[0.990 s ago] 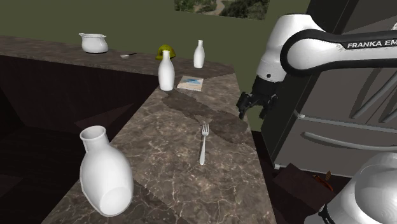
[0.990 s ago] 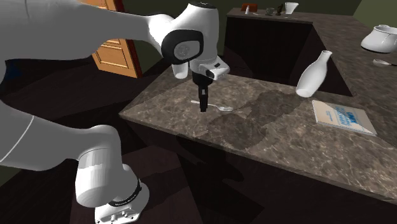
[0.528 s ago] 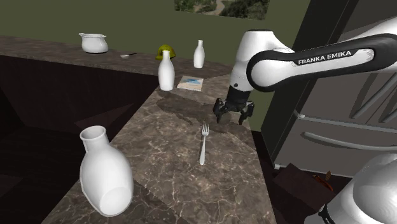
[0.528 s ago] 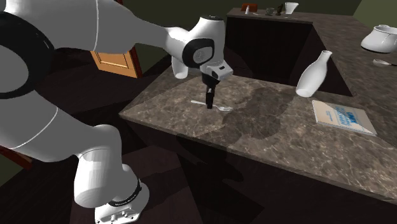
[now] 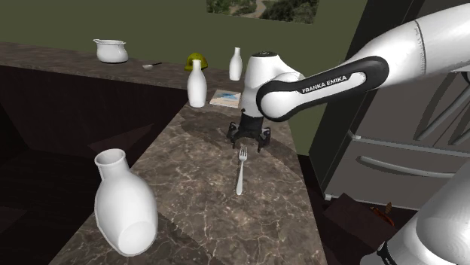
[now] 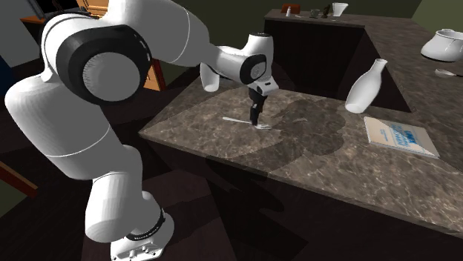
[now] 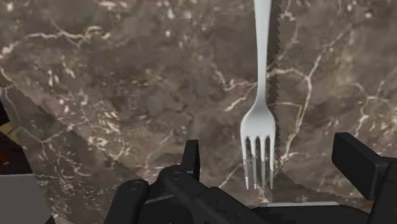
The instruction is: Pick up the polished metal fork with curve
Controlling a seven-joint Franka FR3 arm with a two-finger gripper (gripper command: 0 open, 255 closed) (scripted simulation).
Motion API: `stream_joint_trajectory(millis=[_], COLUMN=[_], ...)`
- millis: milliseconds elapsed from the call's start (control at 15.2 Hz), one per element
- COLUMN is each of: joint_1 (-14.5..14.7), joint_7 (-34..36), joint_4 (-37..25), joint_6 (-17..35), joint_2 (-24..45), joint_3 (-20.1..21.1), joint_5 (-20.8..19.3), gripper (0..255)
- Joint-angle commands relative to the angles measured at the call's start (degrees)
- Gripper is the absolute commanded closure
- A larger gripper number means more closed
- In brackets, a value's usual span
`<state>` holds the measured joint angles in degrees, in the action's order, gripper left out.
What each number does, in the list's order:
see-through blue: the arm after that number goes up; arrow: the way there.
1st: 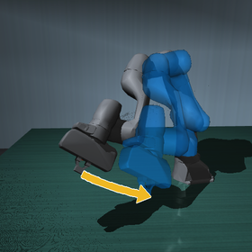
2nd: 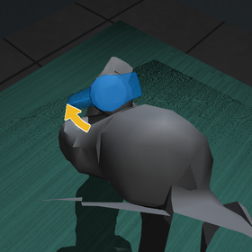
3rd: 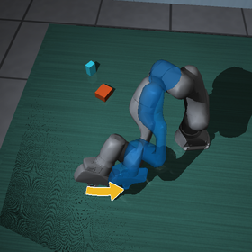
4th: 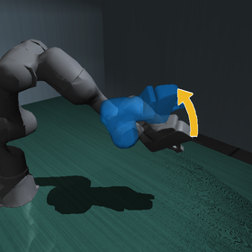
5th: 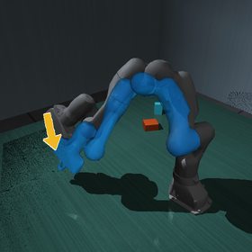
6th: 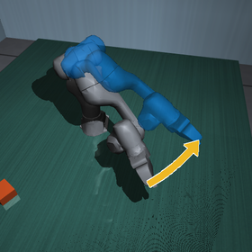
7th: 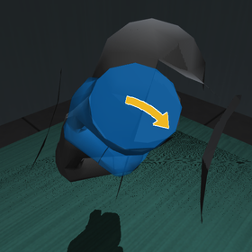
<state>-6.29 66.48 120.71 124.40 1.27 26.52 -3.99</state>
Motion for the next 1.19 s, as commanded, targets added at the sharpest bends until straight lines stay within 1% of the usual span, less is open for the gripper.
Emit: stream_joint_trajectory(millis=[0,396,528,594,1122], joint_1=[0.2,0.5,0.5,0.5,0.4], joint_7=[2.4,3.9,3.9,3.9,3.6], joint_4=[-0.8,1.5,1.5,1.7,2.0], joint_6=[1.2,5.8,5.8,5.9,5.7], joint_2=[2.3,5.0,5.0,4.9,4.4], joint_3=[0.1,-0.1,-0.1,-0.1,-0.1], joint_5=[-1.7,-3.6,-3.6,-3.5,-3.2], gripper=[0,0,0,255,255])
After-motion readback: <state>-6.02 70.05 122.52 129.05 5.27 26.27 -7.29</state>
